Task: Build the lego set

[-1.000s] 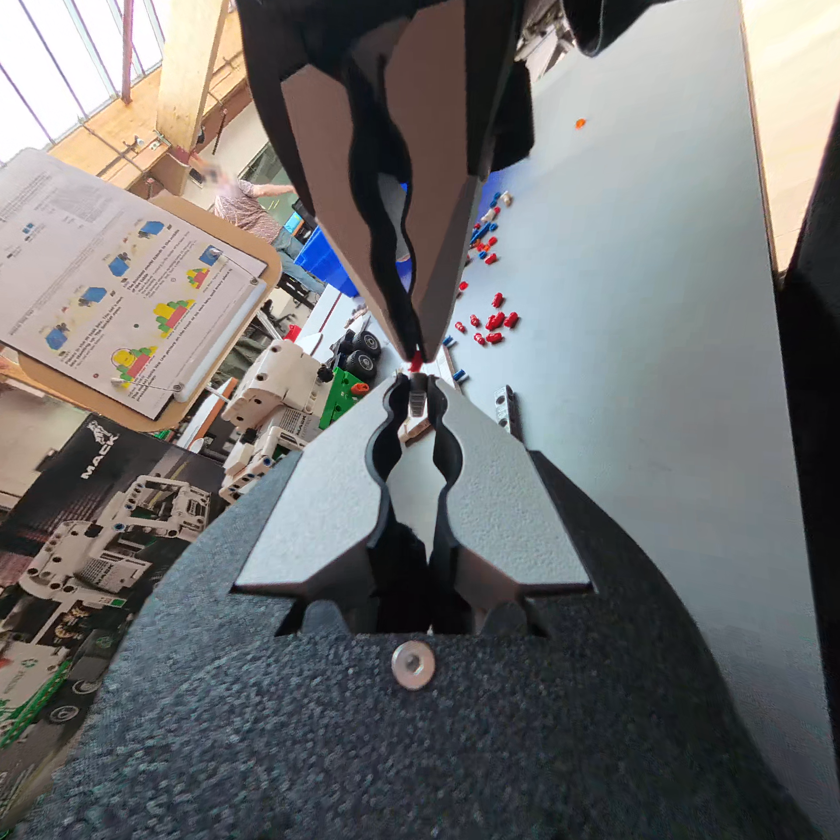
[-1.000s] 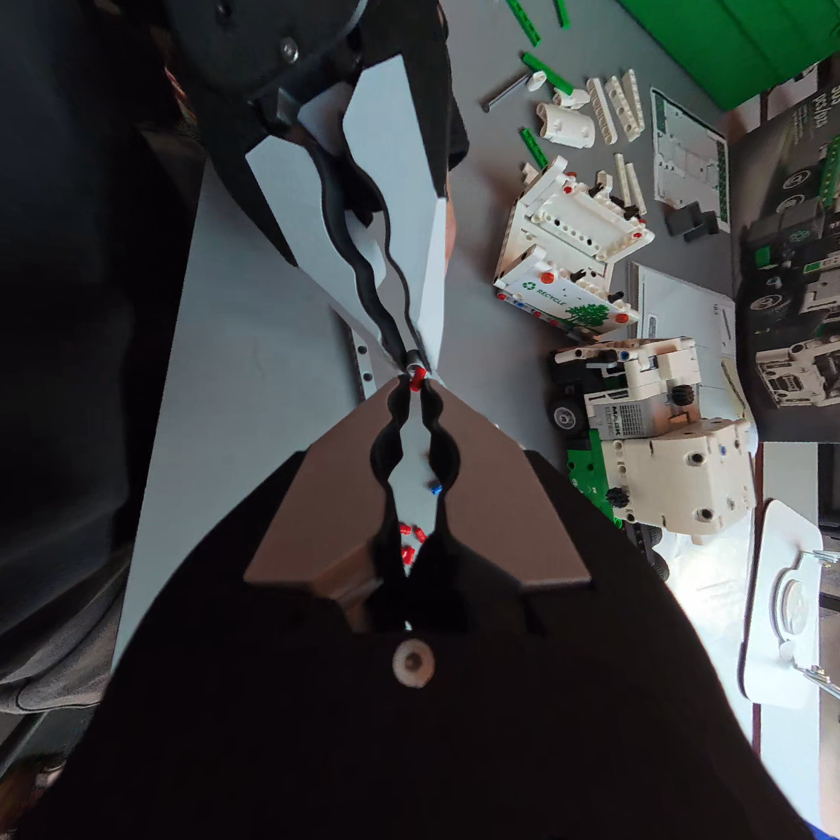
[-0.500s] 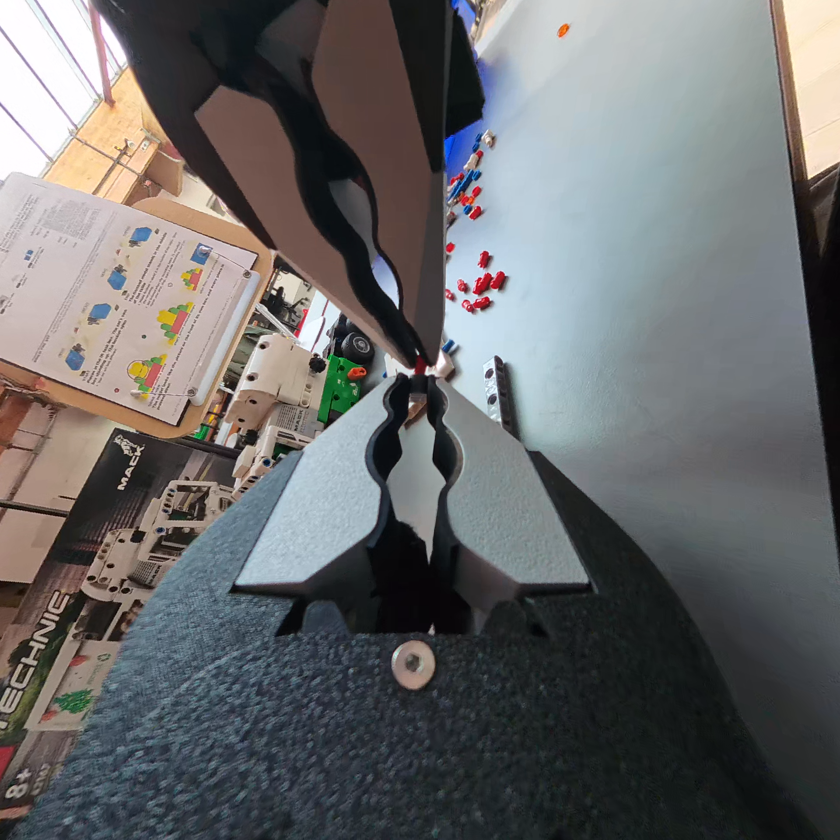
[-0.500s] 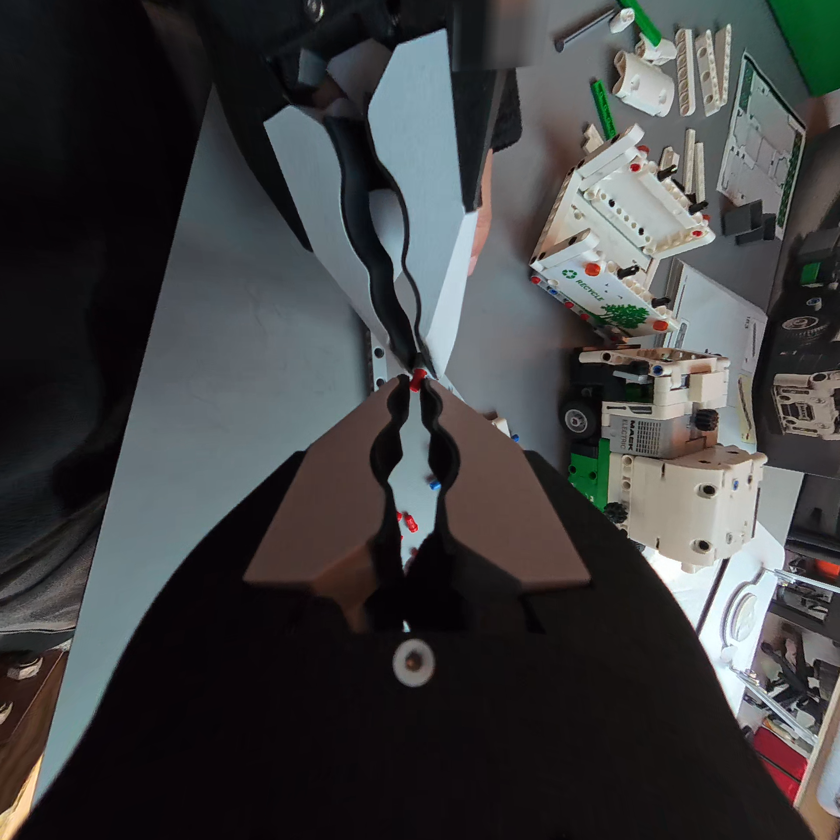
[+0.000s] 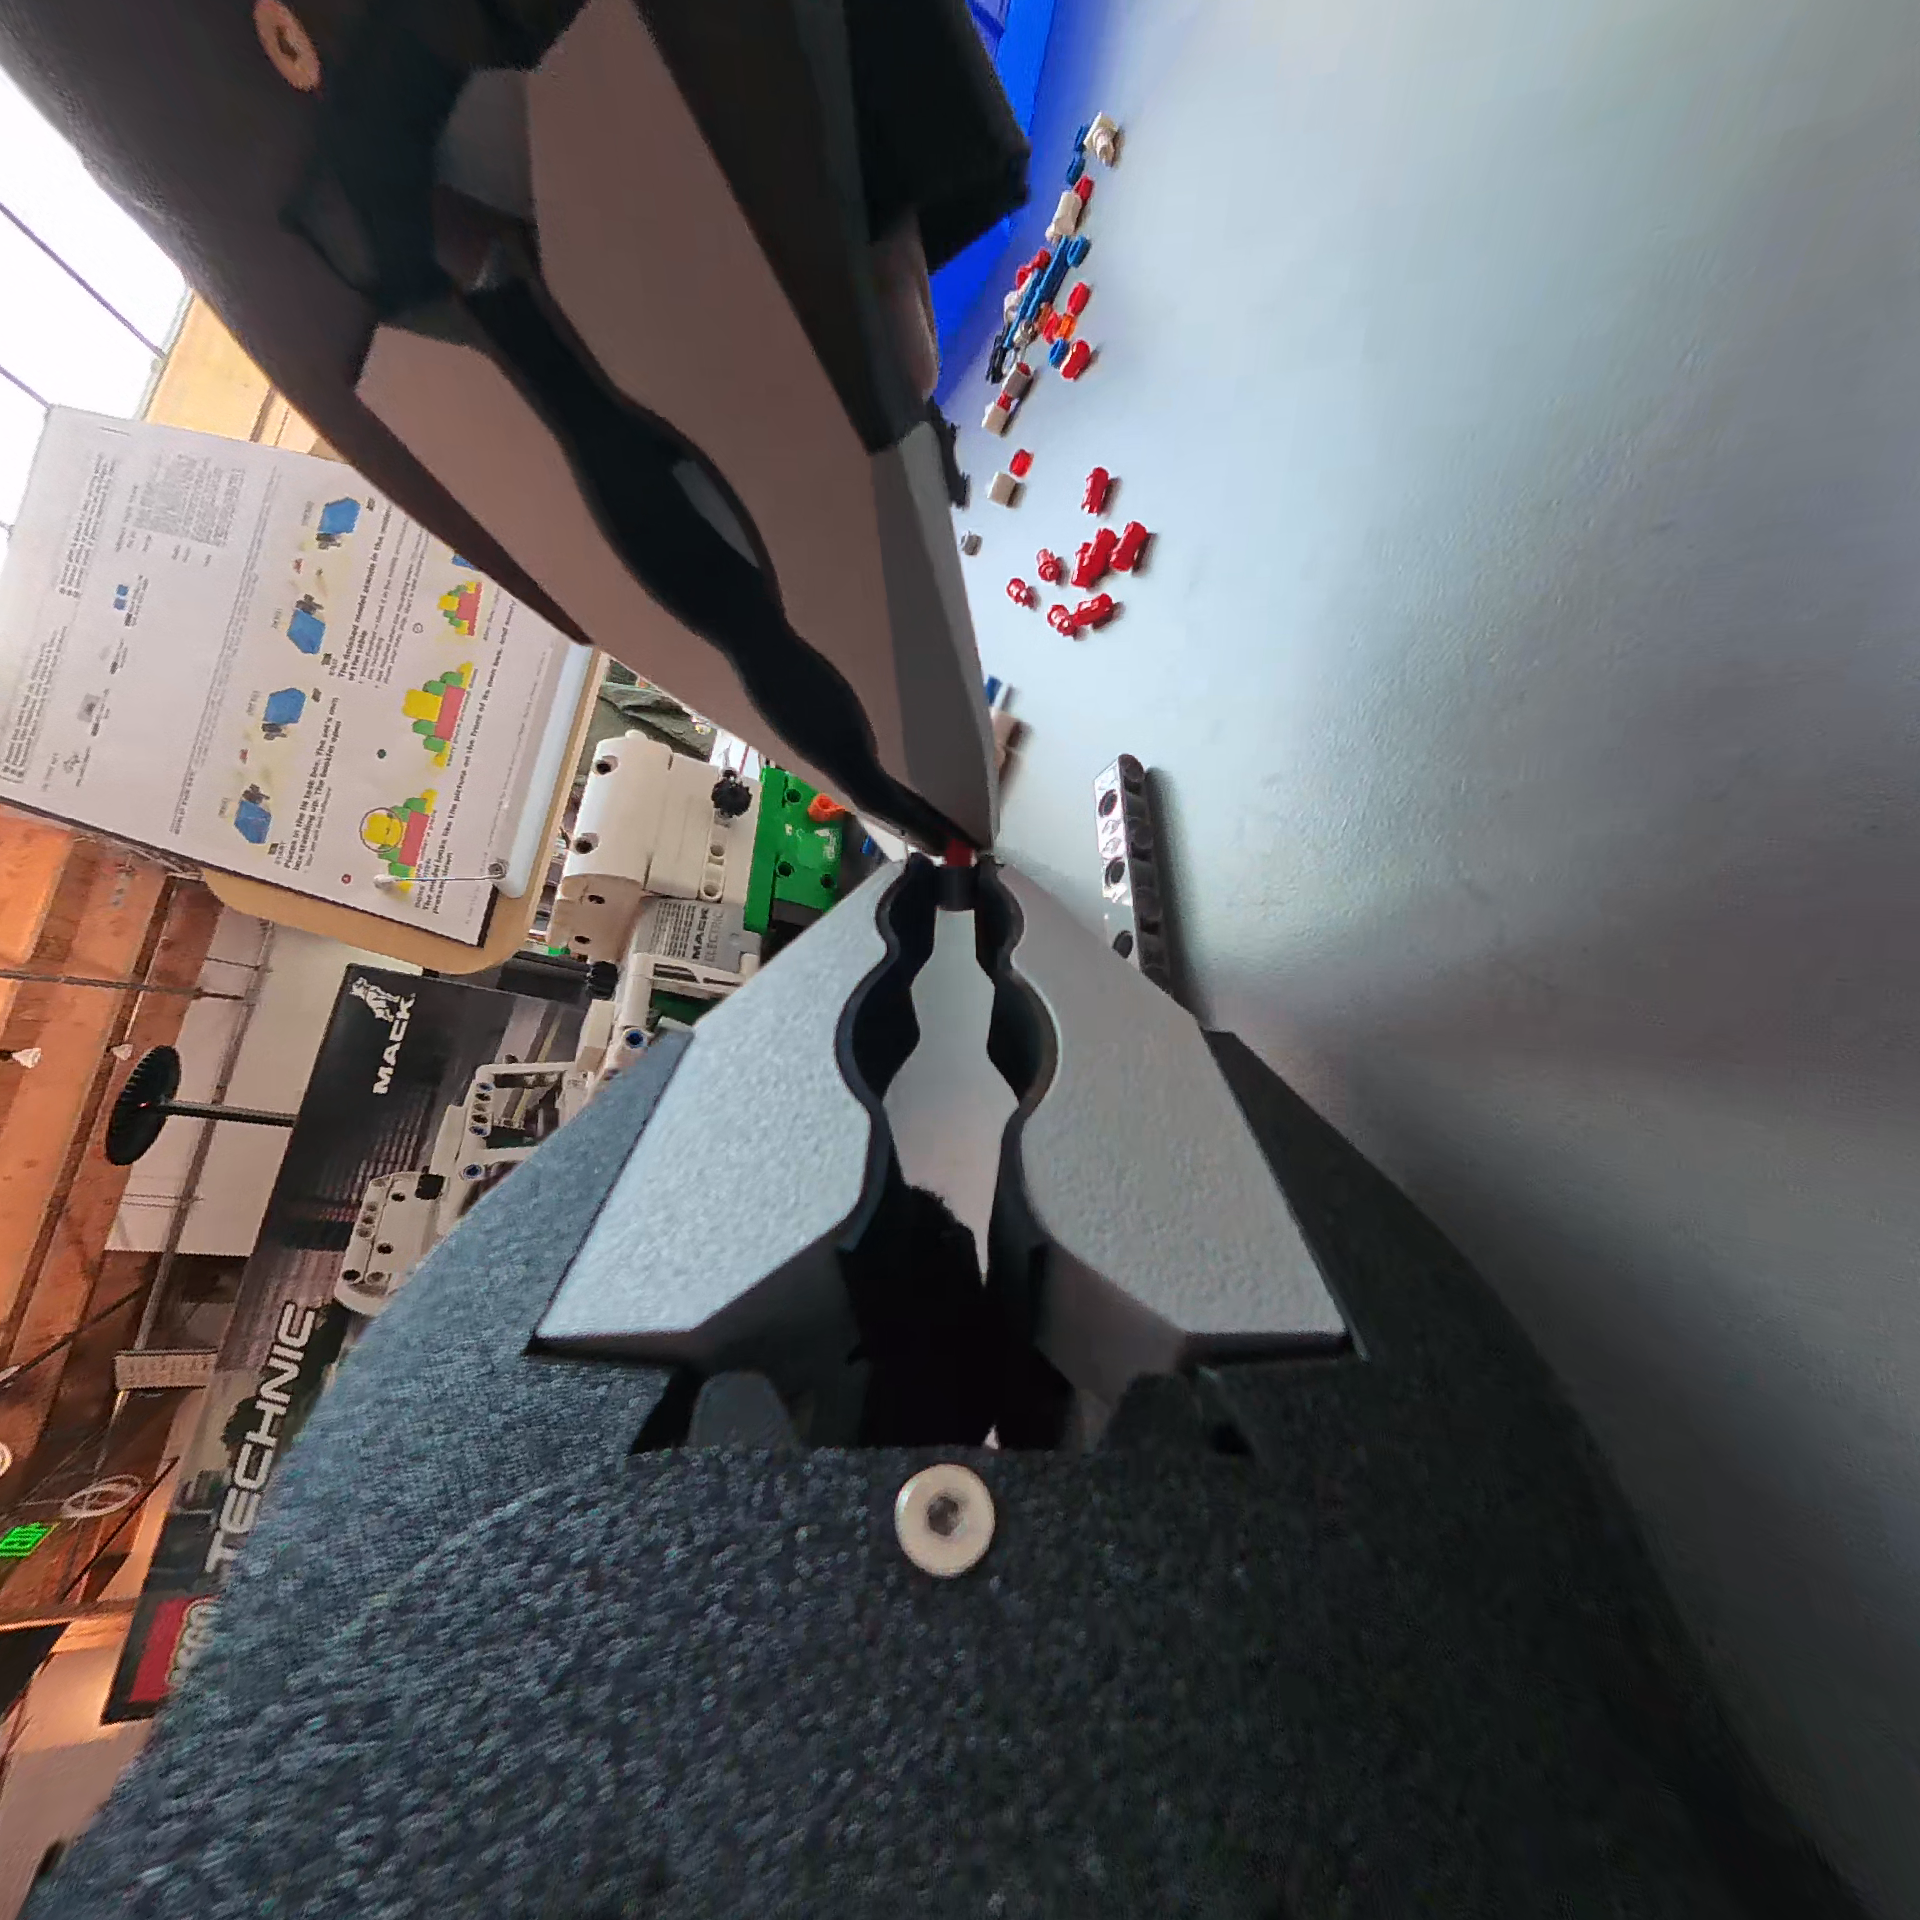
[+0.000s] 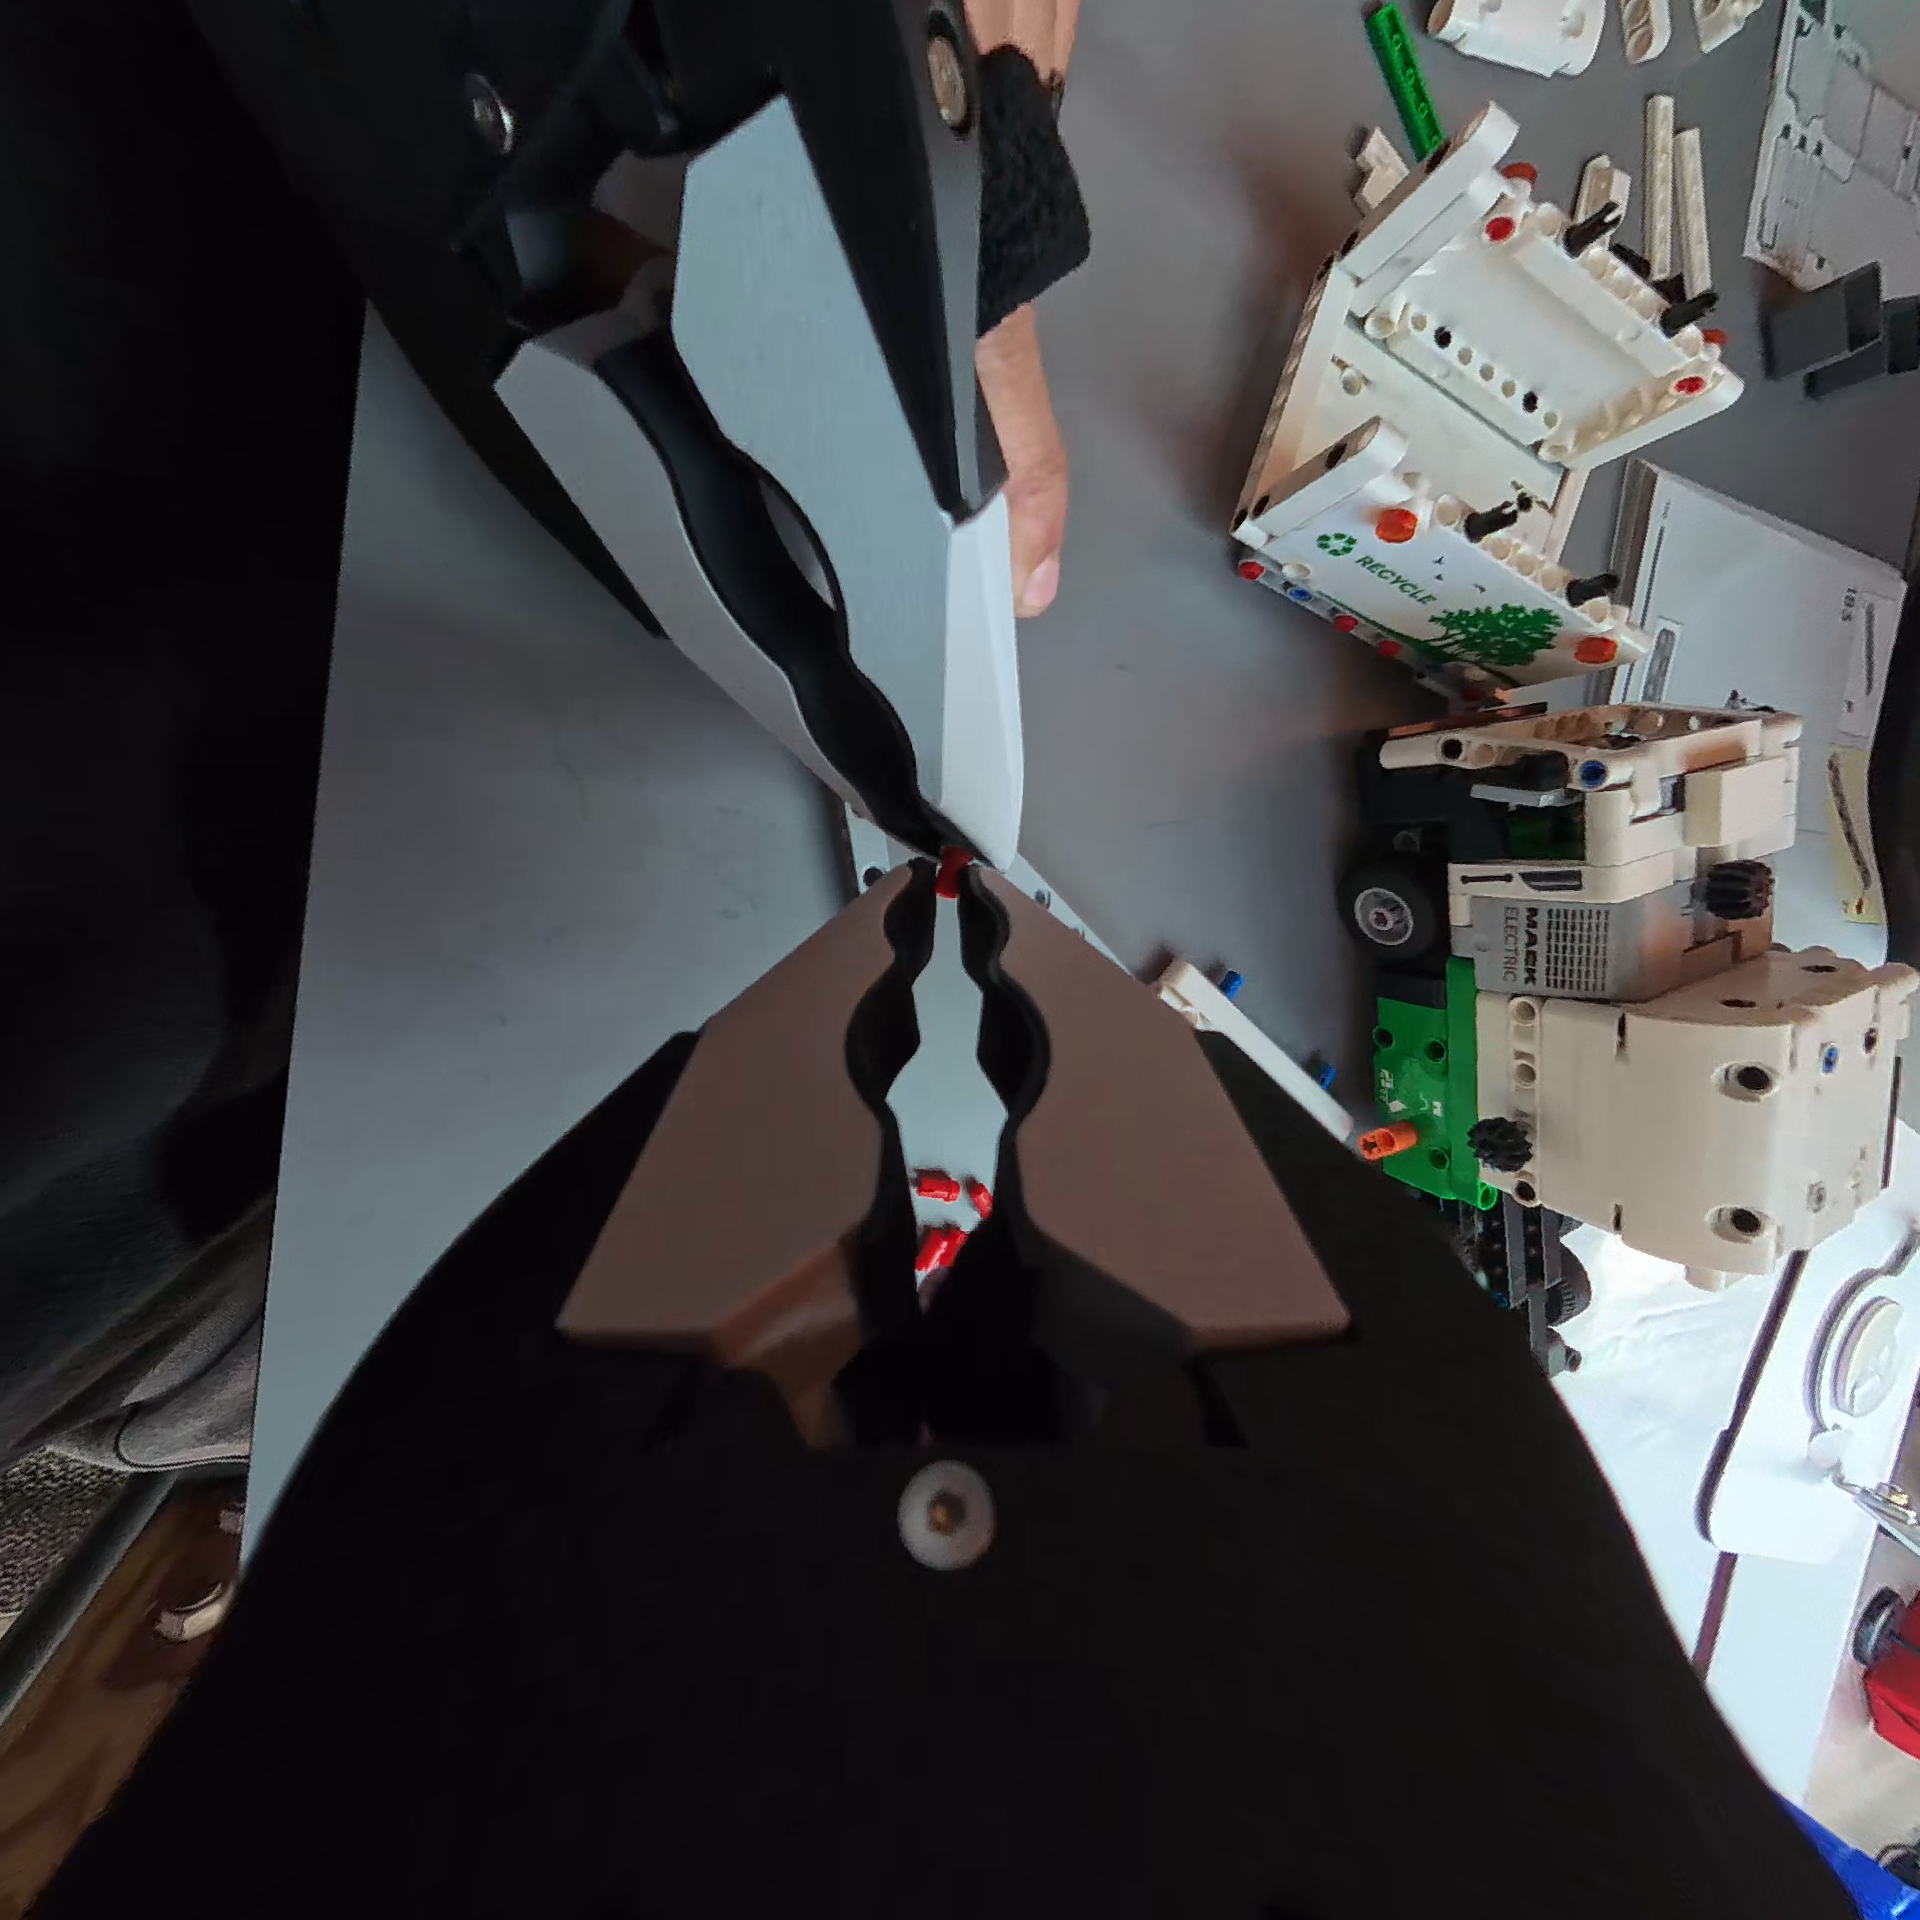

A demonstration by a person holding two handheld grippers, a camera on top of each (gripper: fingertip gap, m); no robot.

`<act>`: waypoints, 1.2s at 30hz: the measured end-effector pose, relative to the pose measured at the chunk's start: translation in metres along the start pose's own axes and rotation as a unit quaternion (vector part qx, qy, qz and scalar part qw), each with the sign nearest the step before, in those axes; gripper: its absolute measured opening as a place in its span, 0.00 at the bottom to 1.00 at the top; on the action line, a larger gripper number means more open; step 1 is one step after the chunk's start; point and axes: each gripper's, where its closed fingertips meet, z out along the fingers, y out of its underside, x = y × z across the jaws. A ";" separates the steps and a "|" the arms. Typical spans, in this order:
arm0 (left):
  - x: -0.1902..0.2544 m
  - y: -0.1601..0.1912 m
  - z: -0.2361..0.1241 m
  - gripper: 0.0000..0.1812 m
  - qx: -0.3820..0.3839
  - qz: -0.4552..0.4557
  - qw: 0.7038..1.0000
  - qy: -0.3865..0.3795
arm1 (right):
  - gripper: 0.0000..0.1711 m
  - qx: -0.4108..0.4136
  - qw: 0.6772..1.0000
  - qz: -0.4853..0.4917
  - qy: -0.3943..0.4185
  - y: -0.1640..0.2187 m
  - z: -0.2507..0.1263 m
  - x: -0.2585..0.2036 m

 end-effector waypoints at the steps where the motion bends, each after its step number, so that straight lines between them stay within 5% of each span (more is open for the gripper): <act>1: -0.001 0.000 0.000 0.03 -0.002 -0.003 1.000 -0.001 | 0.02 0.004 1.000 0.004 0.003 -0.001 0.000 0.001; 11: -0.002 0.000 -0.002 0.03 0.018 -0.064 0.997 0.024 | 0.02 0.082 0.985 0.150 -0.017 -0.006 -0.002 0.001; 19: -0.011 -0.003 -0.009 0.03 0.042 -0.108 0.993 0.023 | 0.02 0.207 0.925 0.305 -0.096 -0.014 -0.010 0.001; 23: -0.020 0.001 -0.012 0.03 0.046 -0.130 0.990 0.009 | 0.02 0.228 0.918 0.317 -0.073 -0.009 -0.019 0.007; 28: -0.043 -0.003 -0.022 0.03 0.095 -0.246 0.965 0.013 | 0.02 0.098 0.962 0.252 -0.039 0.035 -0.010 -0.015; 36: -0.056 -0.003 -0.027 0.03 0.130 -0.348 0.927 0.051 | 0.02 0.055 0.962 0.269 0.000 0.066 0.000 -0.023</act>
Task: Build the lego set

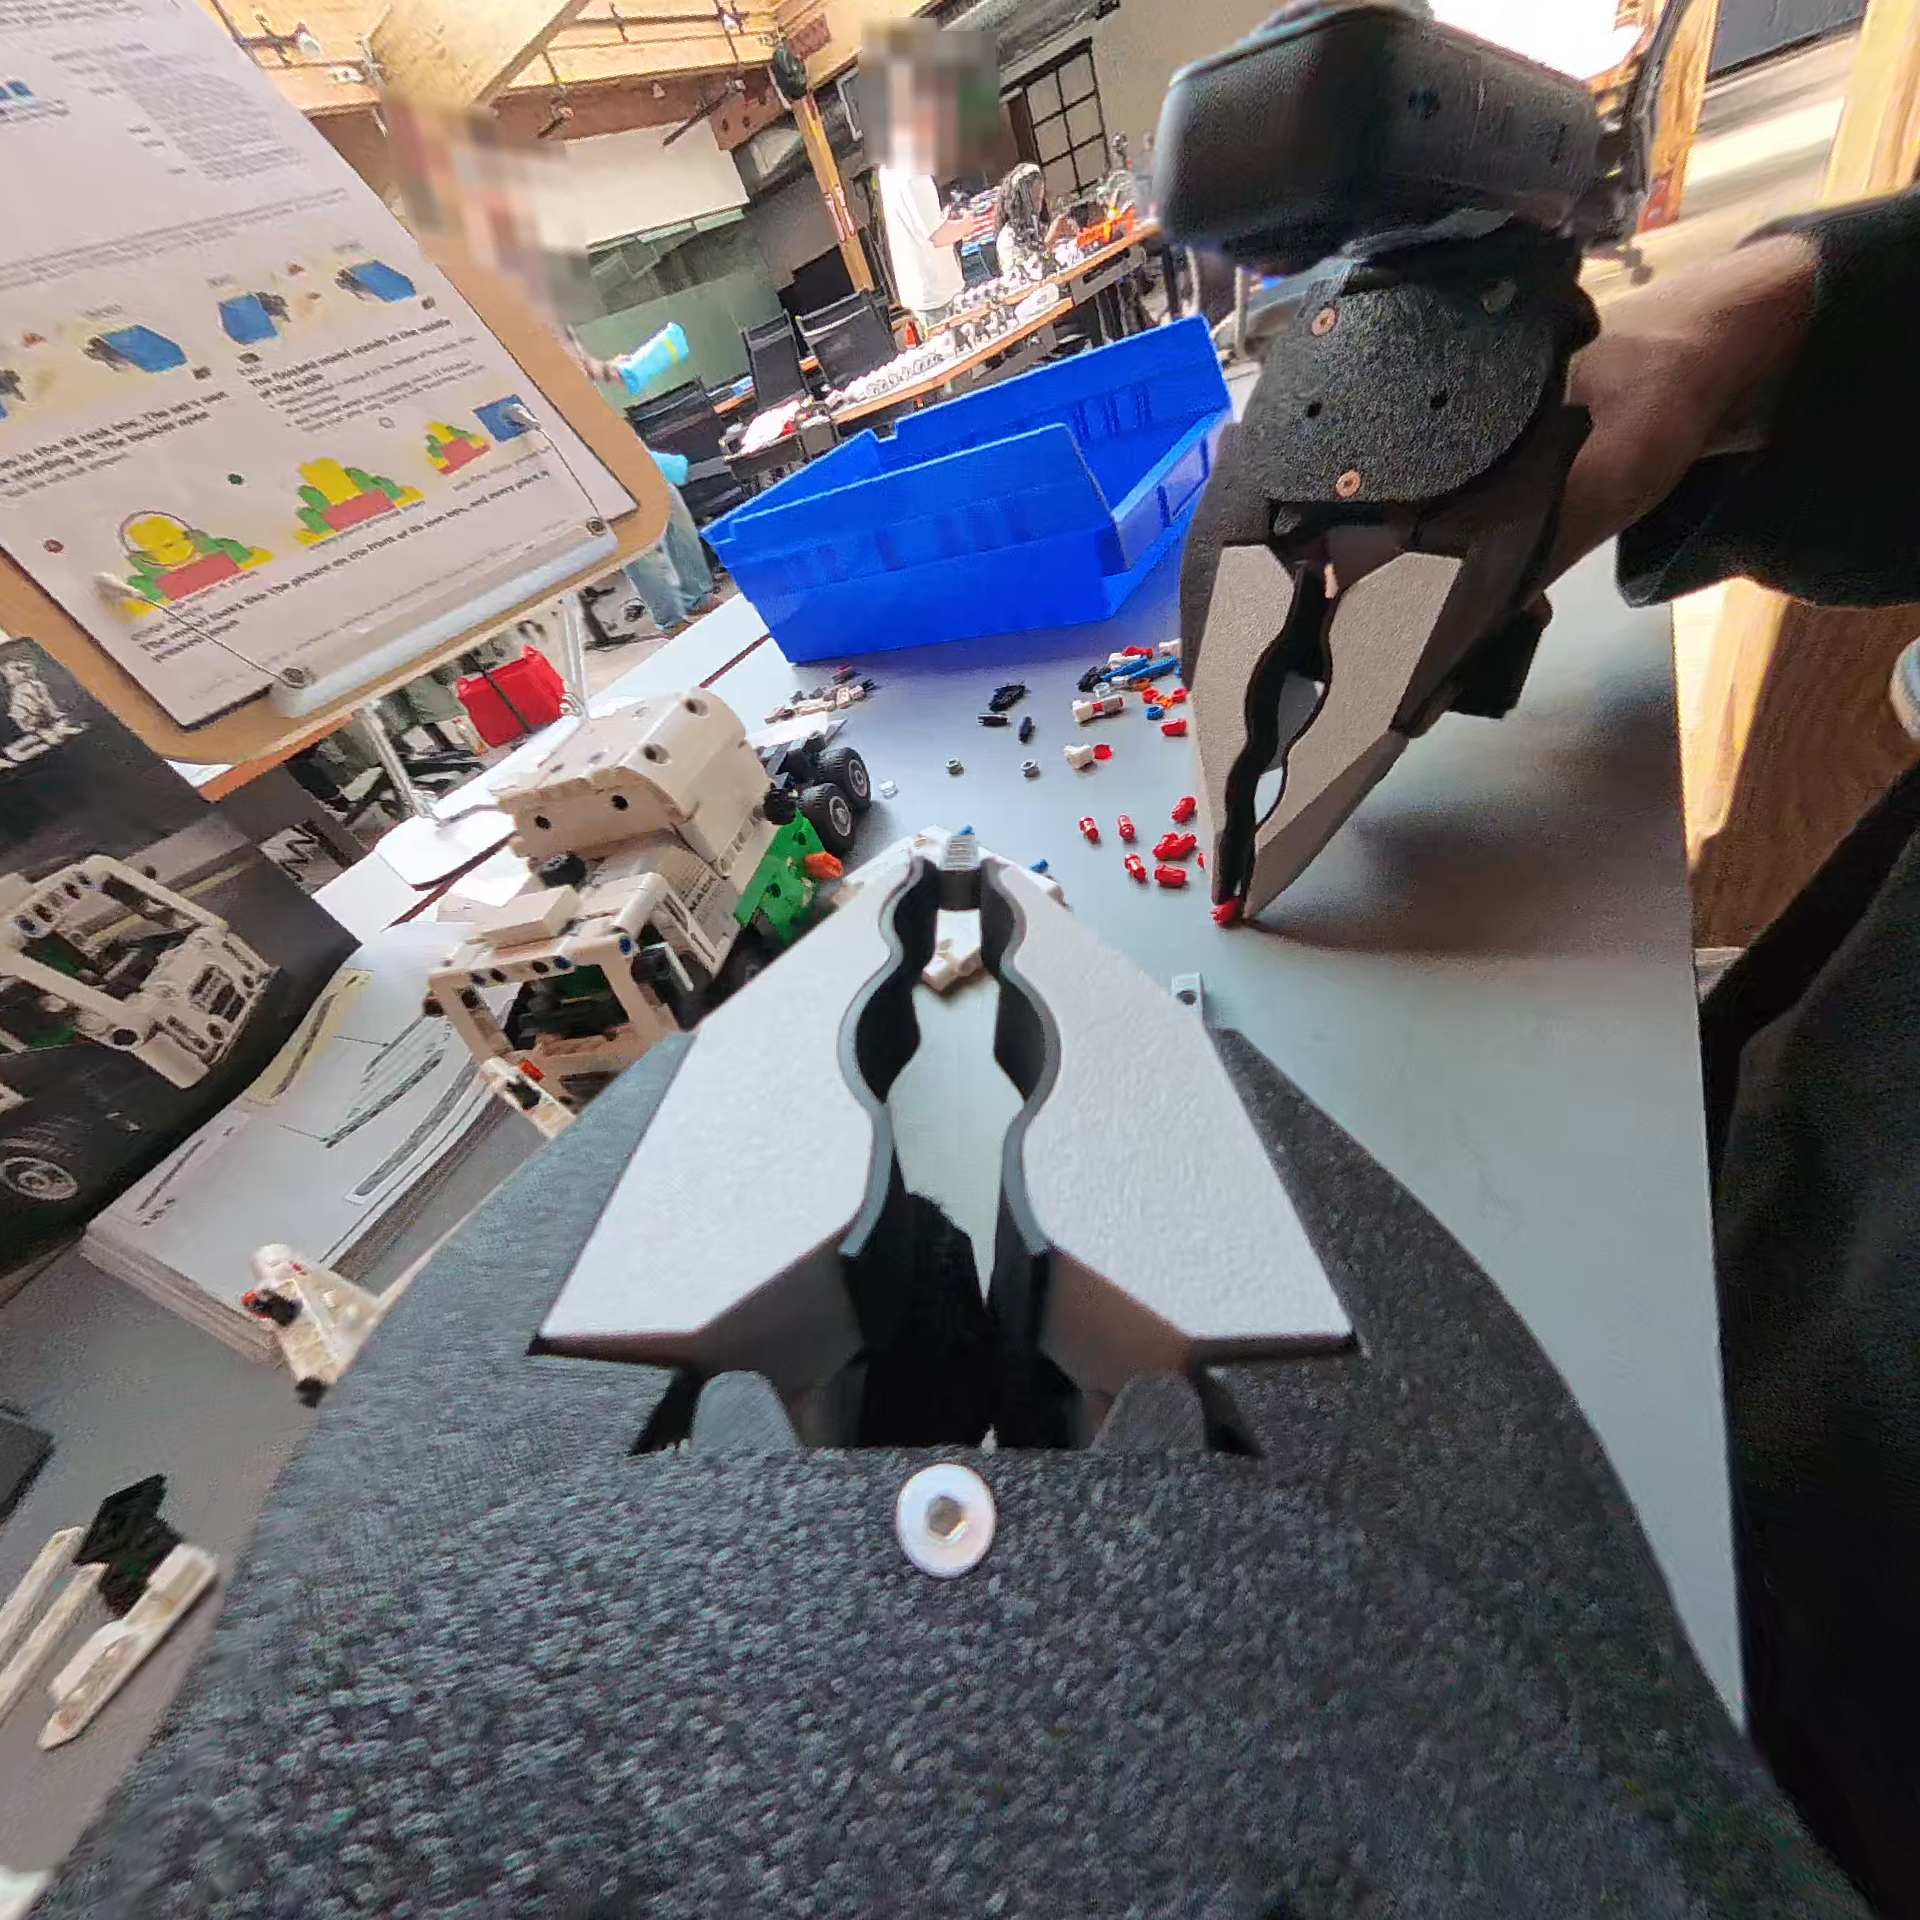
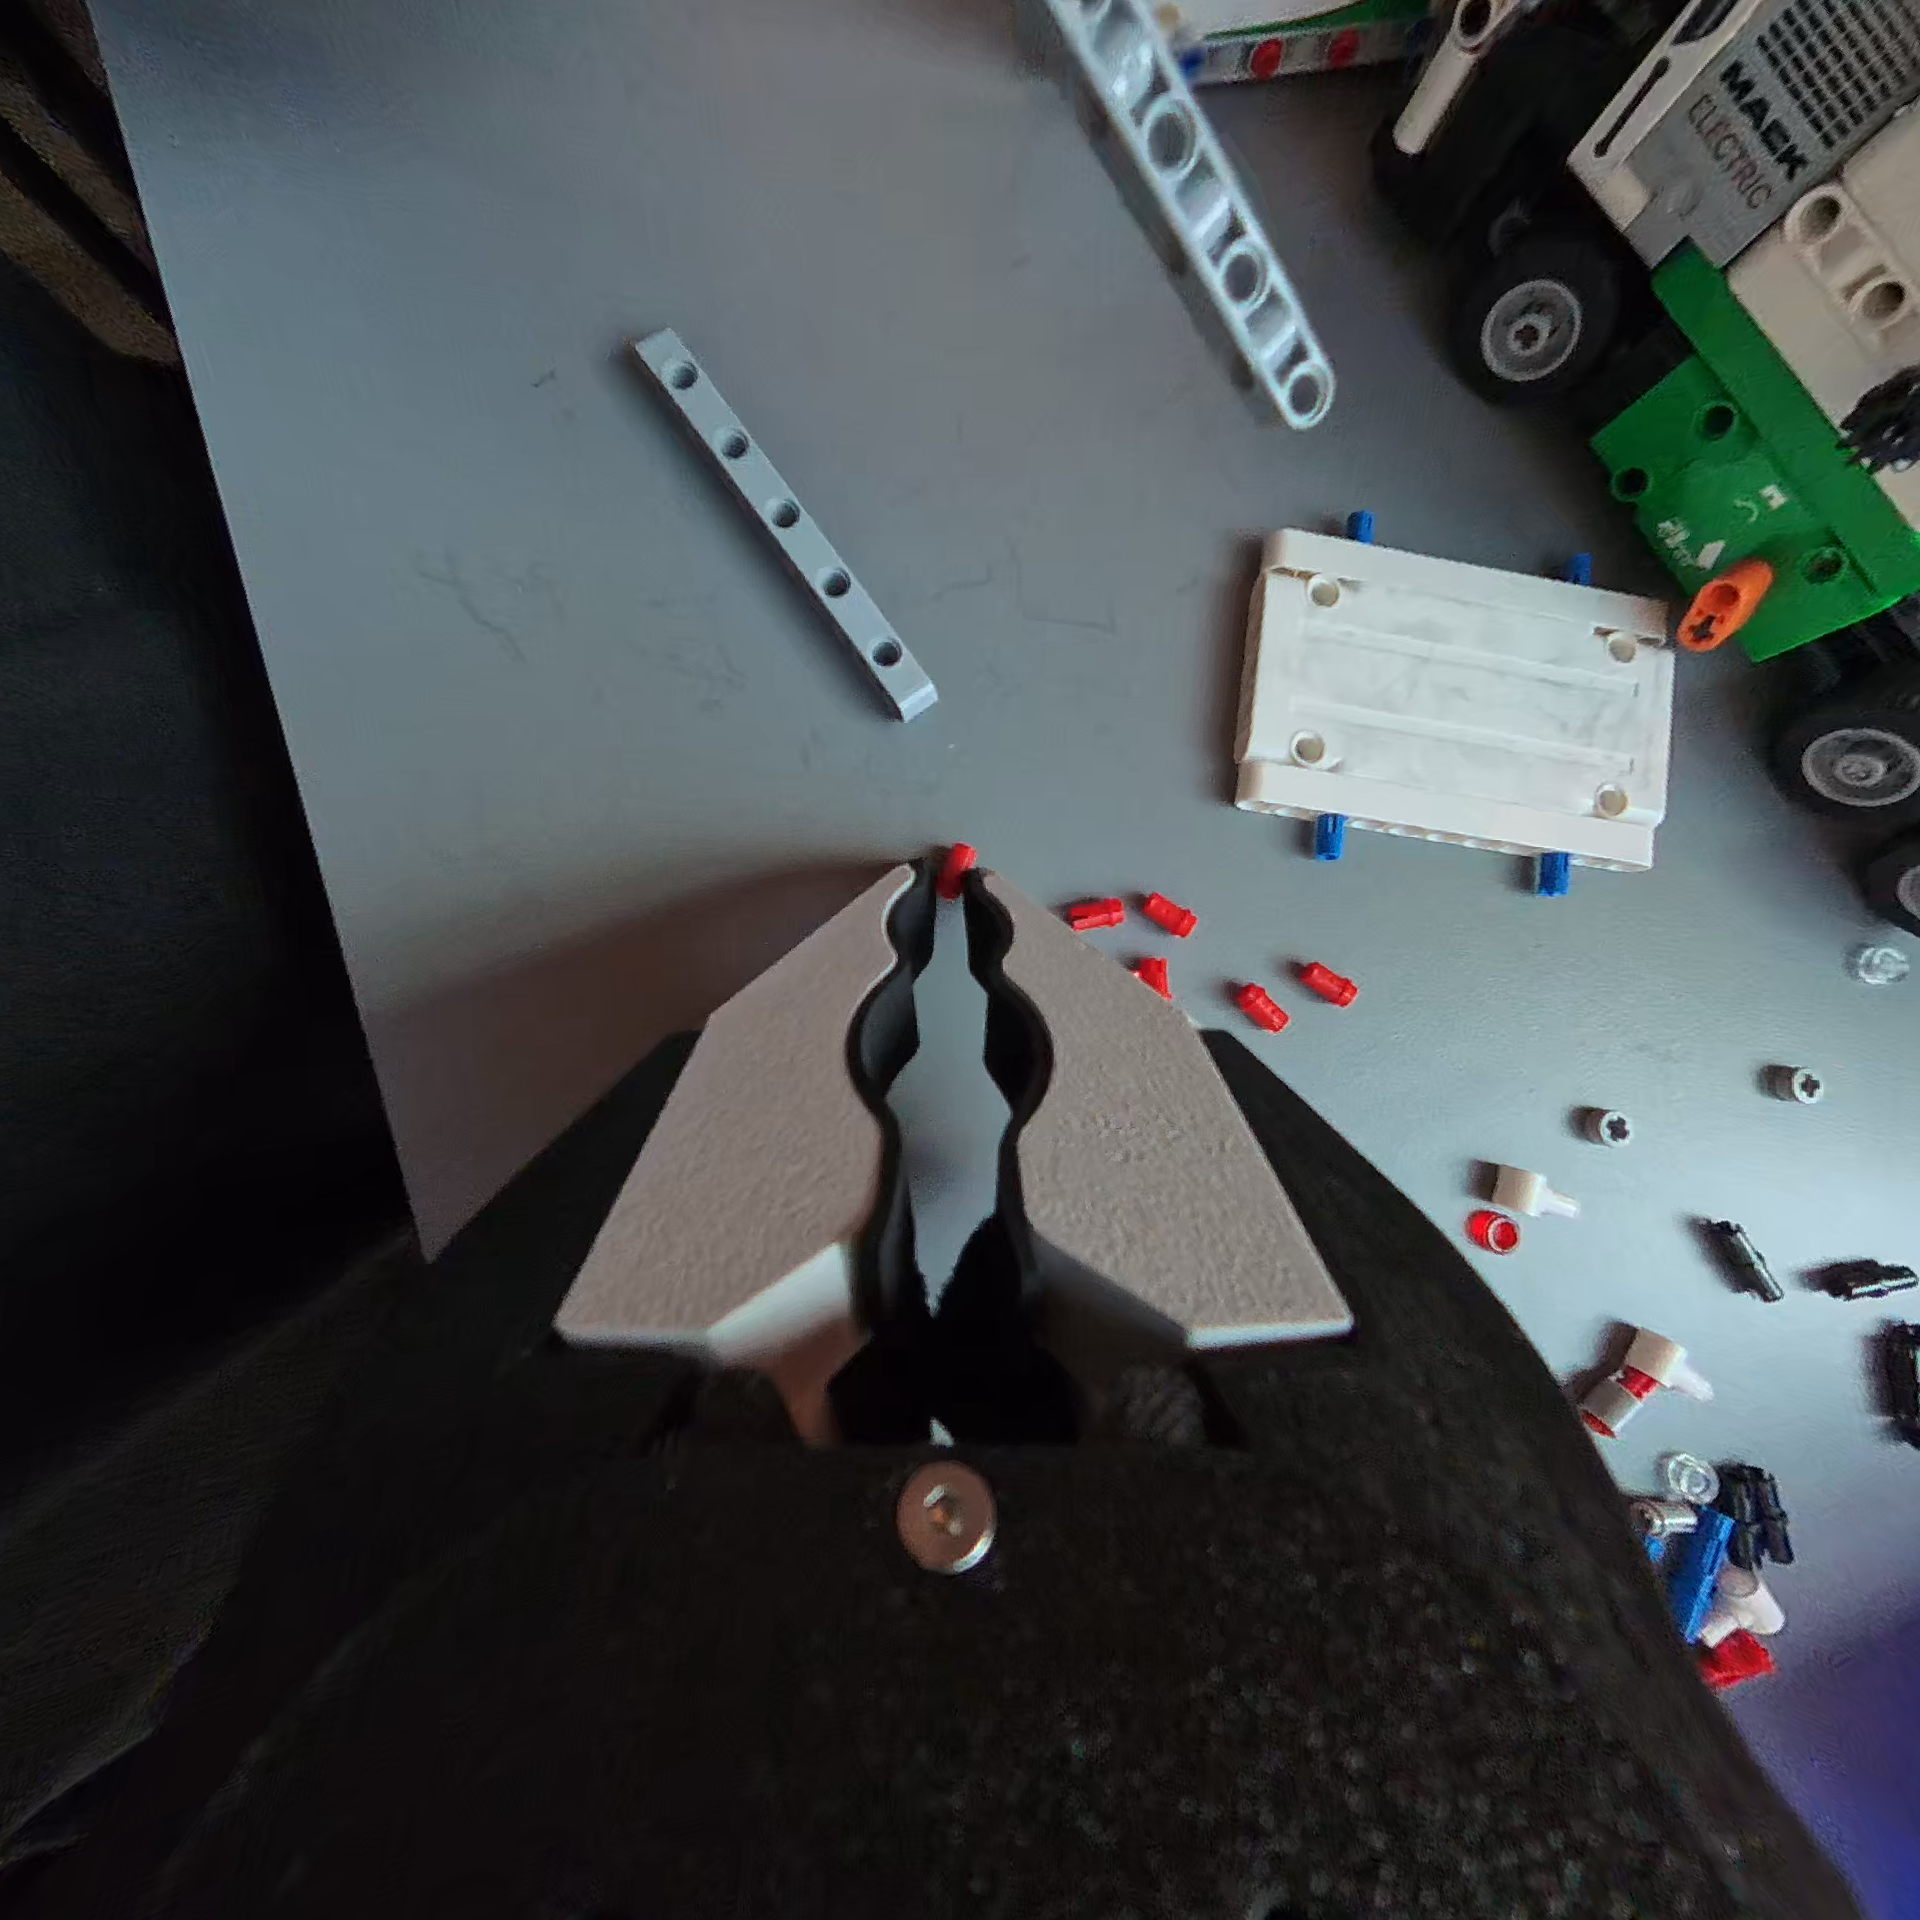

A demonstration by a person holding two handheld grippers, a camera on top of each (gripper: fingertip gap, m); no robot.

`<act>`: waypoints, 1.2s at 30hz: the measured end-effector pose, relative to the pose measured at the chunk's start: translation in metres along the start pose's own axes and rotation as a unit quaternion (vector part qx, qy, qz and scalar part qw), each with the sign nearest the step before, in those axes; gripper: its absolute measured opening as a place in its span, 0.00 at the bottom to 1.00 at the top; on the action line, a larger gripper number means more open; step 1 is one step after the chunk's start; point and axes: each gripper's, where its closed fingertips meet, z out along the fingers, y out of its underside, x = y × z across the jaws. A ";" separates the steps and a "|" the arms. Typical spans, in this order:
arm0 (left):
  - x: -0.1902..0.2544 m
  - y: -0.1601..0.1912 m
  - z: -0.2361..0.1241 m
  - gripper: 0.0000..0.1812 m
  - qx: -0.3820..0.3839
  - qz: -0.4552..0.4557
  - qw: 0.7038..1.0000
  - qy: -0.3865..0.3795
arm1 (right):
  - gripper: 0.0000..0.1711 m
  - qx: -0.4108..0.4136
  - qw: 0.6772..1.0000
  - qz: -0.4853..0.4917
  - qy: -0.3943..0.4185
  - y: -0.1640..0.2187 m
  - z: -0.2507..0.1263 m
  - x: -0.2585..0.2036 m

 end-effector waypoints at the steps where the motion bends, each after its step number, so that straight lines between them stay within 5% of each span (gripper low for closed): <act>1: 0.002 0.000 0.001 0.03 -0.003 -0.012 1.000 0.012 | 0.02 0.001 1.000 0.003 0.002 0.000 0.000 0.001; 8: 0.005 -0.005 0.000 0.03 -0.002 -0.136 0.988 0.077 | 0.08 0.023 0.999 0.023 -0.006 -0.005 -0.006 0.003; 16: 0.010 -0.022 -0.007 0.03 0.014 -0.172 0.976 0.130 | 0.17 0.144 0.987 -0.040 0.053 -0.084 -0.034 0.008; 21: 0.005 -0.040 -0.009 0.03 0.053 -0.215 0.966 0.134 | 0.05 0.144 0.979 -0.108 0.100 -0.093 -0.022 0.005; 28: -0.012 -0.065 -0.015 0.02 0.157 -0.290 0.938 0.103 | 0.05 0.254 0.965 0.024 0.062 -0.123 -0.021 -0.007; 36: -0.015 -0.070 -0.013 0.03 0.167 -0.275 0.942 0.091 | 0.05 0.281 0.955 0.056 0.072 -0.128 -0.020 -0.008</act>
